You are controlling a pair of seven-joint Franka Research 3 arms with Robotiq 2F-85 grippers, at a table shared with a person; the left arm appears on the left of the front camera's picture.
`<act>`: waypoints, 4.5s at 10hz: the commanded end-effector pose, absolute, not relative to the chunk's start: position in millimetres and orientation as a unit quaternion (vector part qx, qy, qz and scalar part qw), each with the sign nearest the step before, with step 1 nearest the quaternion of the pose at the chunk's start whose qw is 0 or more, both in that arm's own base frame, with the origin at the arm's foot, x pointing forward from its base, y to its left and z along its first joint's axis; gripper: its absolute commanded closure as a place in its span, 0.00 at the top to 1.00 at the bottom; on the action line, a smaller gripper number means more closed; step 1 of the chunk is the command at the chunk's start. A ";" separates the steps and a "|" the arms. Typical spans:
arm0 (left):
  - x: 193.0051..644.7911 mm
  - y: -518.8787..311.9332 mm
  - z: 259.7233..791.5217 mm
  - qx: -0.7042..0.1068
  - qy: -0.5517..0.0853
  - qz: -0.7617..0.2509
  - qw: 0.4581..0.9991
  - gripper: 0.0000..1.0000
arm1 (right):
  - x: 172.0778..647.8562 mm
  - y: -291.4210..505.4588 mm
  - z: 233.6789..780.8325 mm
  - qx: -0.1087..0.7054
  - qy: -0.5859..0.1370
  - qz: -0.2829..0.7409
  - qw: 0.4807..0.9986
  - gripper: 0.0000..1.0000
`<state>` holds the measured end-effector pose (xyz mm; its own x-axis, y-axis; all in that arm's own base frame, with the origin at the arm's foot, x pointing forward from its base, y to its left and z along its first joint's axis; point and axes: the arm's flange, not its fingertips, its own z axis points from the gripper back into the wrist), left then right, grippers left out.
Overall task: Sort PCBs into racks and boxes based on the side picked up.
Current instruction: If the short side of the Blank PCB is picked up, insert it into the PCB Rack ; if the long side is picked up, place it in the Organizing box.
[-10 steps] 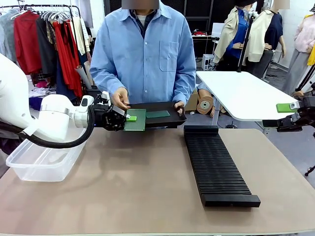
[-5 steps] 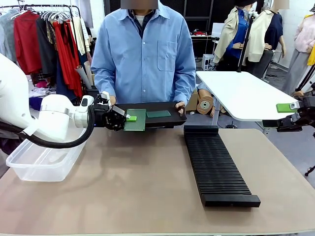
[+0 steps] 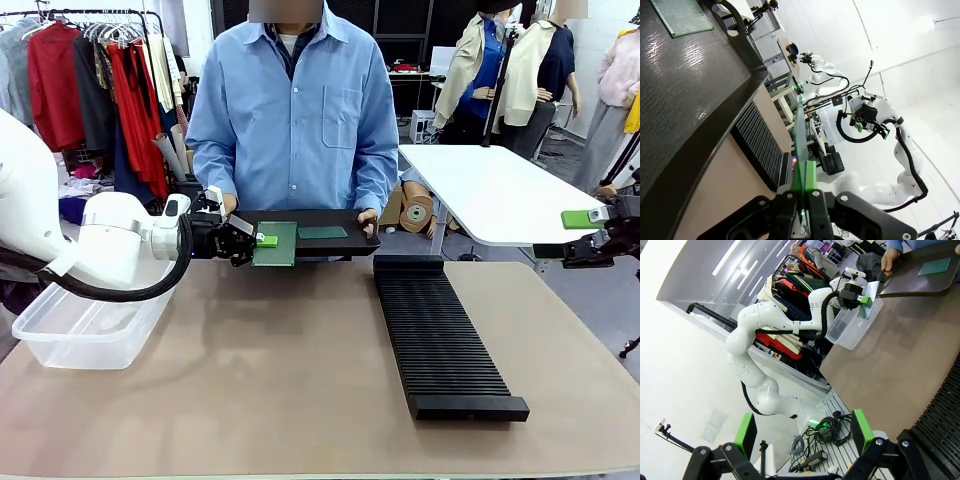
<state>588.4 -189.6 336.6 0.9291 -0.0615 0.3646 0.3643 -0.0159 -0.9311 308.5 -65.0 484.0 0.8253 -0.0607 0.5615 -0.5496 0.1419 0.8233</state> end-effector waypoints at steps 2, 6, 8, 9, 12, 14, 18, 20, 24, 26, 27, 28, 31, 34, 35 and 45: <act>588.4 -189.8 337.5 -0.696 -0.110 -0.155 0.692 0.00 | 310.7 -65.6 488.2 0.632 -0.242 0.176 0.714 1.00; 580.4 -159.4 379.8 -0.642 -0.088 -0.151 0.746 0.00 | 310.7 -65.6 488.2 0.632 -0.242 0.176 0.714 1.00; 574.3 -133.2 408.0 -0.634 -0.066 -0.141 0.758 0.00 | 310.7 -65.6 488.2 0.632 -0.242 0.176 0.714 1.00; 569.5 -119.1 422.5 -0.625 -0.050 -0.133 0.768 0.00 | 310.7 -65.6 488.2 0.632 -0.242 0.176 0.714 1.00; 552.2 -81.7 459.9 -0.522 -0.012 -0.144 0.841 0.00 | 310.7 -65.6 488.2 0.632 -0.242 0.176 0.714 1.00; 542.4 -57.3 483.3 -0.441 -0.015 -0.126 0.888 0.00 | 310.7 -65.6 488.2 0.632 -0.242 0.176 0.714 1.00; 520.0 -28.3 494.6 -0.262 -0.026 -0.071 0.962 0.00 | 310.7 -65.6 488.2 0.632 -0.242 0.176 0.714 1.00; 515.1 -20.2 488.7 -0.182 -0.018 -0.071 0.981 0.00 | 310.7 -65.6 488.2 0.632 -0.242 0.176 0.714 1.00; 529.4 -4.7 466.3 -0.131 -0.028 -0.071 0.988 0.00 | 310.7 -65.6 488.2 0.632 -0.242 0.176 0.714 1.00; 537.8 0.4 456.7 -0.146 -0.028 -0.081 0.986 0.00 | 310.7 -65.6 488.2 0.632 -0.242 0.176 0.714 1.00; 539.8 2.9 451.8 -0.148 -0.021 -0.080 0.985 0.00 | 310.7 -65.6 488.2 0.632 -0.242 0.176 0.714 1.00; 541.9 3.6 445.9 -0.147 -0.019 -0.080 0.986 0.00 | 310.7 -65.6 488.2 0.632 -0.242 0.176 0.714 1.00; 553.0 5.0 421.7 -0.139 -0.028 -0.077 0.987 0.00 | 310.7 -65.6 488.2 0.632 -0.242 0.176 0.714 1.00; 564.9 6.0 402.5 -0.143 -0.030 -0.083 0.986 0.00 | 310.7 -65.6 488.2 0.632 -0.242 0.176 0.714 1.00; 568.5 6.5 395.8 -0.149 -0.027 -0.084 0.985 0.00 | 310.7 -65.6 488.2 0.632 -0.242 0.176 0.714 1.00; 586.4 5.1 368.1 -0.158 -0.009 -0.080 0.984 0.38 | 310.7 -65.6 488.2 0.632 -0.242 0.176 0.714 1.00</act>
<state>583.9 4.2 364.2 0.9870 -0.1568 0.0360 0.1604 0.9407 -0.2991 308.7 -65.1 483.9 0.8256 -0.0607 0.5610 -0.5492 0.1417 0.8236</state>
